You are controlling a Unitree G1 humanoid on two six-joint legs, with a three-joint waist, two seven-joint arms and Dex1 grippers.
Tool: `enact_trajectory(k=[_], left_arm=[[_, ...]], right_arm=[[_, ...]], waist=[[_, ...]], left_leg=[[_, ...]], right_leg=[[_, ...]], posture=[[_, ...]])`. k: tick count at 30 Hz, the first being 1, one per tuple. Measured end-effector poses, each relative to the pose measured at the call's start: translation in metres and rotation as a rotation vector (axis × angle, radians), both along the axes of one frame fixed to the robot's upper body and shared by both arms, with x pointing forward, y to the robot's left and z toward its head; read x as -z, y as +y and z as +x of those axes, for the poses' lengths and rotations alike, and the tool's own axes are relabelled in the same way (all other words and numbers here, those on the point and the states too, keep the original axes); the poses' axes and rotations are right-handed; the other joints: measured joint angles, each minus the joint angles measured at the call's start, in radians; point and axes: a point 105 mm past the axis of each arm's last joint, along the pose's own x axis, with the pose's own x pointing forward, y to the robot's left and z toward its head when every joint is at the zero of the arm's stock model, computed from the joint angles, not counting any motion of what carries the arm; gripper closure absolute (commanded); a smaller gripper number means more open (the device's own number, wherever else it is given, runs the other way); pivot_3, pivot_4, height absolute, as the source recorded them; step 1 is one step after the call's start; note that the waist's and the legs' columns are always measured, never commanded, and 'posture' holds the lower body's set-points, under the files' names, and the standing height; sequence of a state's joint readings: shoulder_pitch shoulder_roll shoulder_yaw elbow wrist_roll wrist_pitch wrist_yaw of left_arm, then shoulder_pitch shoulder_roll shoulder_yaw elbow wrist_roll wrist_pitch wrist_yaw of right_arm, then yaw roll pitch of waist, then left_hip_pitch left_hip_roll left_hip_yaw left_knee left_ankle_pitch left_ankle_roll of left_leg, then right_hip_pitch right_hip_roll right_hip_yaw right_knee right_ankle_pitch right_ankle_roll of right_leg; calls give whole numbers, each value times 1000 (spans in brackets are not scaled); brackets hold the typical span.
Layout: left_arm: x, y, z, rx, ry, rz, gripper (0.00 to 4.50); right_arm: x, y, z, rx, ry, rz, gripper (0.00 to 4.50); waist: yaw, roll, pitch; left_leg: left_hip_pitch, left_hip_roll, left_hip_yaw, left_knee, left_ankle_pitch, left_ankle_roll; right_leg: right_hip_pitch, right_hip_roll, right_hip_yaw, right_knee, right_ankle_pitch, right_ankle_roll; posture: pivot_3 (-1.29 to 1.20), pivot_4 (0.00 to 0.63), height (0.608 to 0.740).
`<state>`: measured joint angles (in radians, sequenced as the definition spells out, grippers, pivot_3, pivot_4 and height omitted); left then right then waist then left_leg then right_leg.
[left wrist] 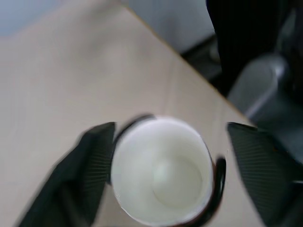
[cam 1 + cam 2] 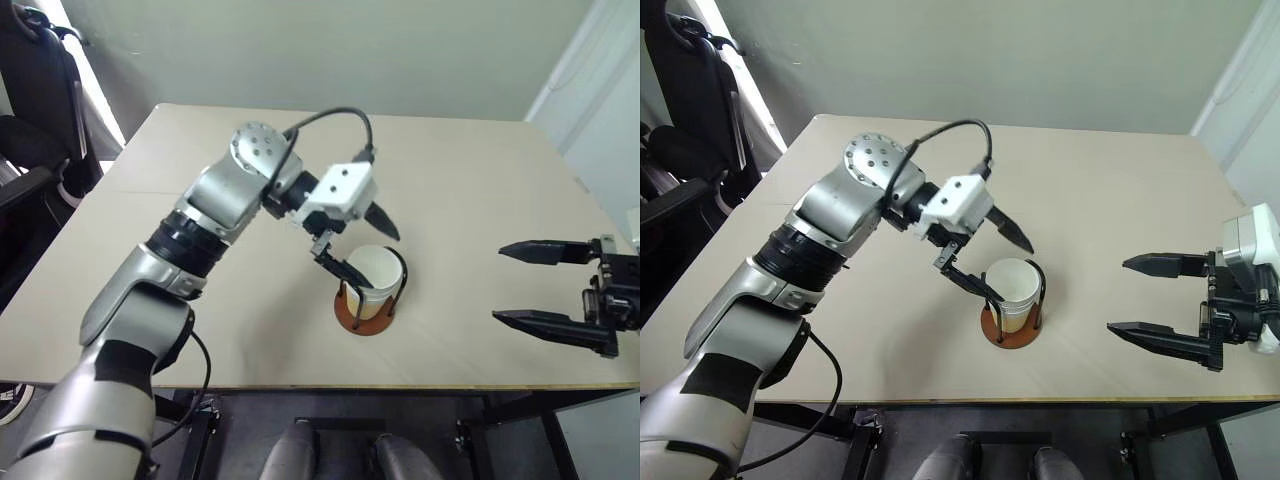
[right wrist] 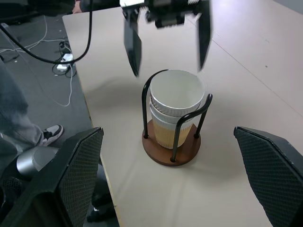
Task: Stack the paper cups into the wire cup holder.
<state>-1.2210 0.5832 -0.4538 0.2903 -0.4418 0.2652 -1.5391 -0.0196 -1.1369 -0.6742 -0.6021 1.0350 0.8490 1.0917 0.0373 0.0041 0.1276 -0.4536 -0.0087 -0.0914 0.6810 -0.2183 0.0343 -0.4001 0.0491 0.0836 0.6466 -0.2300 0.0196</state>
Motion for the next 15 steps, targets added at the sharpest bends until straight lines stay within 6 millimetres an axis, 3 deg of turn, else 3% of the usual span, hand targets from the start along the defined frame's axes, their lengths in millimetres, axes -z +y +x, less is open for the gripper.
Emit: enact_trajectory(k=[3,6,7,9,13,15], left_arm=[[-25,18,7,-130,119,-174,29],[-25,62,23,-352,140,-226,29],[-13,87,29,-467,151,-214,29],[12,119,35,-615,185,-198,29],[57,159,36,-858,245,-231,29],[69,169,27,-917,266,-258,29]], right_arm=[[7,-1,3,-9,28,-19,0],[16,-8,10,23,59,-52,0],[22,-14,15,53,78,-63,0],[30,-24,21,101,106,-90,0],[35,-42,32,193,123,-89,0],[36,-46,35,215,115,-59,0]], waist=[[-3,0,0],[-14,4,-2],[-18,5,-3],[-19,6,-3],[-14,6,-2],[-12,5,-2]], left_leg=[[0,0,1,0,0,0],[2,0,1,-1,0,-1],[3,0,1,-2,1,-1],[3,0,1,-2,1,-2],[3,0,0,-1,3,-1],[3,0,0,-1,3,-1]], right_leg=[[0,0,0,0,0,0],[1,0,1,0,0,0],[1,0,1,0,0,0],[0,0,1,0,0,0],[0,0,0,0,0,0],[0,0,0,-1,0,-1]], posture=[[0,150,740],[0,150,740],[0,150,740],[0,150,740],[0,150,740],[0,150,740]])
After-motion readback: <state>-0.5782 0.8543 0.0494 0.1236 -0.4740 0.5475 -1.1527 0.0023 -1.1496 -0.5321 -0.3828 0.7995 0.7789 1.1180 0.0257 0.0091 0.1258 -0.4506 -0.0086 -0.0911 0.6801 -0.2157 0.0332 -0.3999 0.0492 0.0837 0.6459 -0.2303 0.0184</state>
